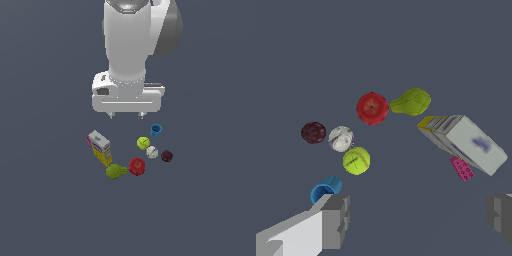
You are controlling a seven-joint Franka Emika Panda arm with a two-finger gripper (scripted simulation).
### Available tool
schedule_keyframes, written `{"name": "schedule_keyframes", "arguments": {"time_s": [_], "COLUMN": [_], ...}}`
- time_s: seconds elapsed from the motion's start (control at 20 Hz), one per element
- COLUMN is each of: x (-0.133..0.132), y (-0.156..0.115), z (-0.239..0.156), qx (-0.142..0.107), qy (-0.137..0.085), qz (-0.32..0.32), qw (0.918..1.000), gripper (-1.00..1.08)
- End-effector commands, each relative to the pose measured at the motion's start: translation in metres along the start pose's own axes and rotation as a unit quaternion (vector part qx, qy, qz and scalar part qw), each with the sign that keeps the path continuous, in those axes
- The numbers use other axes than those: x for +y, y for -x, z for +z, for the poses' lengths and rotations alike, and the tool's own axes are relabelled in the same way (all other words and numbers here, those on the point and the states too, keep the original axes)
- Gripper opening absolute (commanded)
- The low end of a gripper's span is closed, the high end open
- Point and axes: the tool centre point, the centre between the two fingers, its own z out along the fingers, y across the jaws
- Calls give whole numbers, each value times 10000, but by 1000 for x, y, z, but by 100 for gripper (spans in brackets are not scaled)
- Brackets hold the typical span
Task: Pick up a designated object from a clutter of objects.
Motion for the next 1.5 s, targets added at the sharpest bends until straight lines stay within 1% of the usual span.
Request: {"name": "schedule_keyframes", "arguments": {"time_s": [0.0, 0.2, 0.45, 0.7, 0.9, 1.15, 1.45], "x": [-4, -2, -1, 1, 4, 8, 13], "y": [-1, -1, -4, -11, -18, -29, -44], "z": [0, 1, 4, 11, 20, 34, 53], "qx": [-3, -1, 4, 14, 24, 40, 59], "qy": [-2, 0, 7, 20, 33, 53, 74], "qz": [-51, -56, -218, -519, -861, -1422, -2164], "qw": [10000, 10000, 9998, 9986, 9963, 9898, 9762], "gripper": [100, 100, 100, 100, 100, 100, 100]}}
